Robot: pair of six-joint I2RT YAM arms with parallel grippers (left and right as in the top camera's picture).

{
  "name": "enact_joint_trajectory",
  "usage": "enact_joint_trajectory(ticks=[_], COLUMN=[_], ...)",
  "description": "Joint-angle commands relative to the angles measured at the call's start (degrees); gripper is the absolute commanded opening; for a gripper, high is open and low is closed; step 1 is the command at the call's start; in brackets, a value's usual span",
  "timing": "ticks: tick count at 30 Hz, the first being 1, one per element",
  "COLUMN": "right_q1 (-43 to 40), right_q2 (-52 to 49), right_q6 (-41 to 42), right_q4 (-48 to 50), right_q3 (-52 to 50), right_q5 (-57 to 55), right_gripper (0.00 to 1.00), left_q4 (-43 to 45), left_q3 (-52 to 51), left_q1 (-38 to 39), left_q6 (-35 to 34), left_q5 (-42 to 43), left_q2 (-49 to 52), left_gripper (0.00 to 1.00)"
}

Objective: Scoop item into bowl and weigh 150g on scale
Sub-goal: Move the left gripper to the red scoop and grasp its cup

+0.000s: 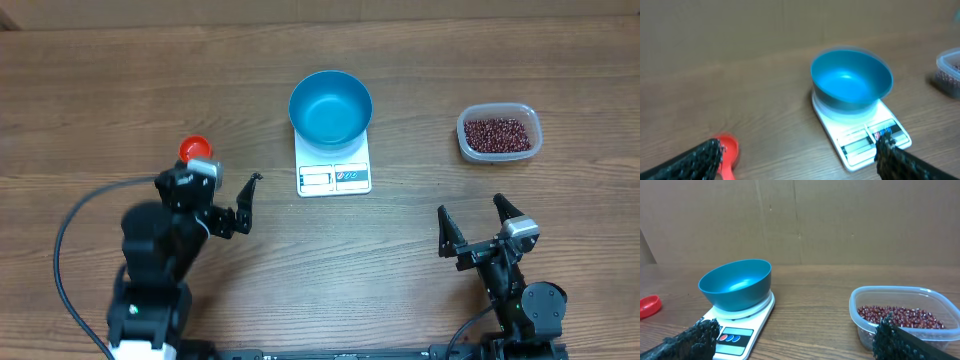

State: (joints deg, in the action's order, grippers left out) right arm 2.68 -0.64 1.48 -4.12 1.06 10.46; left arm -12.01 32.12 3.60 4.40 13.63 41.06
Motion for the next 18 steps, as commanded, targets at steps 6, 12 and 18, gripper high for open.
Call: enact_joint_trajectory(ticks=[6,12,18], right_q1=[0.26,0.26,0.26], right_q2=[0.48,0.48,0.48], right_q6=[-0.04,-0.04,-0.04], right_q4=[0.22,0.22,0.22], right_q3=[-0.61,-0.61,-0.61], right_q5=[-0.37,-0.37,-0.37], right_gripper=[1.0,1.0,1.0], left_q4=[-18.58,-35.95,-34.29], left_q3=[23.98,38.51,41.07], left_q1=[-0.48,-0.59,-0.59], left_q6=[0.09,1.46,1.46], left_q5=[4.74,10.34,7.45], left_q2=[15.69,26.25,29.11], left_gripper=[1.0,1.0,1.0])
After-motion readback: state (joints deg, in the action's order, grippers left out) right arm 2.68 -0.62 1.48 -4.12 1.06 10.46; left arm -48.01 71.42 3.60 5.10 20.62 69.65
